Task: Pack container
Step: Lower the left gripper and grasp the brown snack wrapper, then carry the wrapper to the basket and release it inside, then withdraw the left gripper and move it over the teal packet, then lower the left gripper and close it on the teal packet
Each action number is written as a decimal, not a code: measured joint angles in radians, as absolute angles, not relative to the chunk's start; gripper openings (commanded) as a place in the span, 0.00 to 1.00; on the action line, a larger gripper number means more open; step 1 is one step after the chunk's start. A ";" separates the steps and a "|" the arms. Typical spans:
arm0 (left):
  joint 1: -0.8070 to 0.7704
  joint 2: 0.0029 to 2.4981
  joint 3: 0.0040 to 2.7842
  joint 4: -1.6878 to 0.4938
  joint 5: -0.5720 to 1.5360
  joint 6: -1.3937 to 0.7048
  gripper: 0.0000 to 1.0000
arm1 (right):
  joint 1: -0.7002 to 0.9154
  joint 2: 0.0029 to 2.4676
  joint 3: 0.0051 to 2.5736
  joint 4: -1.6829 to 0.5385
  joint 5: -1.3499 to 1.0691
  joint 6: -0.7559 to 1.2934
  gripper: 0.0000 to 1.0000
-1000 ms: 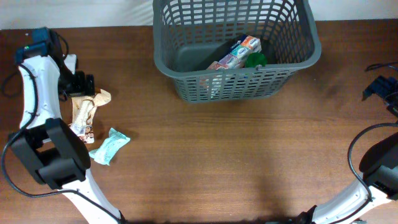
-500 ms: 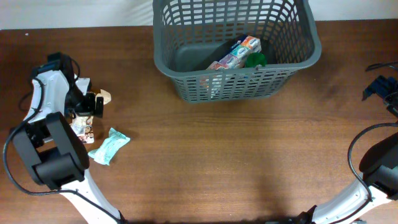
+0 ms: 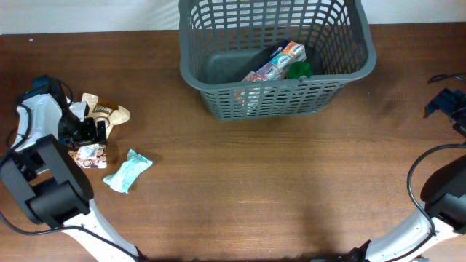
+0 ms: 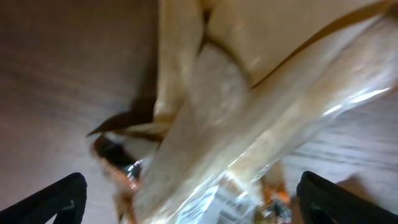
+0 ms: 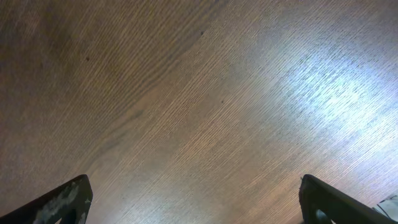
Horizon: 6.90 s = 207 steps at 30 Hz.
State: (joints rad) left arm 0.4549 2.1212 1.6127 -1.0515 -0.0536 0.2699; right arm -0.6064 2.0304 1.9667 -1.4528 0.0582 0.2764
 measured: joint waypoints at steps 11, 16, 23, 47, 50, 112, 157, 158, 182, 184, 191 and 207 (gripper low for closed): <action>0.452 2.134 1.612 -0.982 0.014 0.282 1.00 | -0.606 2.030 1.967 -1.453 0.058 0.276 0.99; 0.451 2.188 1.613 -0.978 0.010 0.292 1.00 | -0.606 2.030 1.967 -1.453 0.058 0.276 0.99; 0.453 2.194 1.616 -0.961 -0.007 0.291 0.14 | -0.606 2.030 1.967 -1.453 0.058 0.276 0.99; 0.205 2.170 3.033 -1.243 0.109 -0.047 0.02 | -0.606 2.030 1.967 -1.453 0.058 0.276 0.99; 0.006 2.107 3.118 -1.243 0.135 -0.050 0.02 | -0.606 2.030 1.967 -1.453 0.058 0.276 0.99; -0.318 2.048 2.600 -1.282 -0.017 -0.146 0.96 | -0.606 2.030 1.966 -1.453 0.058 0.276 0.99; 0.113 1.825 1.352 -1.241 -0.033 -1.964 0.99 | -0.606 2.030 1.966 -1.452 0.058 0.276 0.99; 0.121 1.825 1.352 -1.240 -0.034 -1.966 0.99 | -0.606 2.030 1.966 -1.452 0.058 0.276 0.99; 0.178 1.825 1.267 -1.097 -0.035 -1.977 0.99 | -0.606 2.030 1.966 -1.452 0.058 0.276 0.99; 0.179 1.825 1.261 -1.095 -0.038 -1.977 0.99 | -0.606 2.030 1.966 -1.453 0.058 0.276 0.99; 0.196 1.825 1.239 -1.089 -0.042 -1.977 0.99 | -0.606 2.030 1.966 -1.453 0.058 0.276 0.99; 0.205 1.825 1.205 -1.045 -0.042 -1.978 0.99 | -0.606 2.030 1.966 -1.452 0.058 0.276 0.99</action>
